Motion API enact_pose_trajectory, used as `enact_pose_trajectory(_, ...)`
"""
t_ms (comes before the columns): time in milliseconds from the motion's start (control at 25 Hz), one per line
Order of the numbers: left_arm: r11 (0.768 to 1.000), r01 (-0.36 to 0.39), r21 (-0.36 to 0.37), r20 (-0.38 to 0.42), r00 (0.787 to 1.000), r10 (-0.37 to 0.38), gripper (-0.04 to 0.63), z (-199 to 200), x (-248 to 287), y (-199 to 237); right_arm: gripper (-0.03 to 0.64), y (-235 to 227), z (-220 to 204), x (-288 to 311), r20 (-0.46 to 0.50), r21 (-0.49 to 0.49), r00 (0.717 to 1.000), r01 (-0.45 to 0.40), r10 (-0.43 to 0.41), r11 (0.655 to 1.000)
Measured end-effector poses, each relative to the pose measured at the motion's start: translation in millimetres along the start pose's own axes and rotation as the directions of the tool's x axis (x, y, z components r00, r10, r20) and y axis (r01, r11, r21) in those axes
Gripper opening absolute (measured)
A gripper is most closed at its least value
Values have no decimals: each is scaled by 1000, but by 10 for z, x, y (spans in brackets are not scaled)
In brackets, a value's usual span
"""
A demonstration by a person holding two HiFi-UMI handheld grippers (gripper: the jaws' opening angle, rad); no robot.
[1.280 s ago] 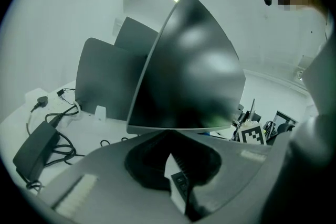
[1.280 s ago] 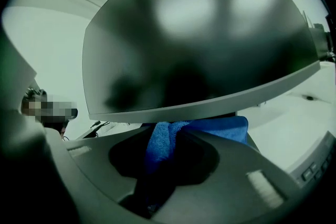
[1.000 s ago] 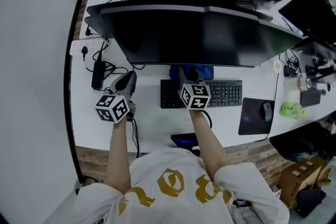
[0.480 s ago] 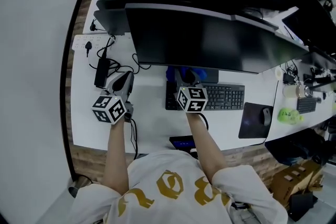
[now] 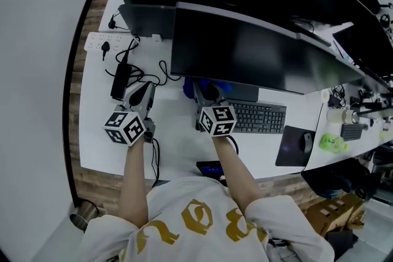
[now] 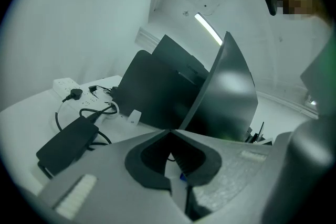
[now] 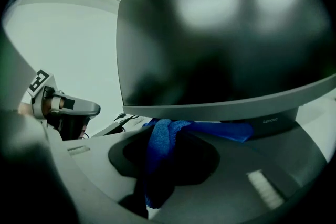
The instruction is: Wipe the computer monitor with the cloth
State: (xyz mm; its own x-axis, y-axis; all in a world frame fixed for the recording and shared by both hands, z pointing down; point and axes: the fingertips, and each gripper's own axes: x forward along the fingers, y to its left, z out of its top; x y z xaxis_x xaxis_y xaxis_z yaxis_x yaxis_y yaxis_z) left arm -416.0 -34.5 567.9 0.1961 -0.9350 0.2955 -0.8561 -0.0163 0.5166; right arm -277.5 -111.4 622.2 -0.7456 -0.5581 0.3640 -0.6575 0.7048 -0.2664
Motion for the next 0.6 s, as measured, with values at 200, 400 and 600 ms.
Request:
enact_pose_trajectory(200, 1000, 6, -19, 1, 1000, -6, 0, -31, -4, 62, 123, 216, -5, 129, -11, -21, 999, -37, 37, 999)
enact_pose_trajectory(400, 1000, 10, 16, -23, 1000, -10, 0, -61, -4, 81, 122, 397, -16, 218, -15, -31, 997, -71, 70, 997)
enact_pose_trajectory(600, 998, 25, 64, -50, 998, -22, 0, -82, -35, 77, 122, 519, -22, 280, -18, -49, 996, -87, 86, 995)
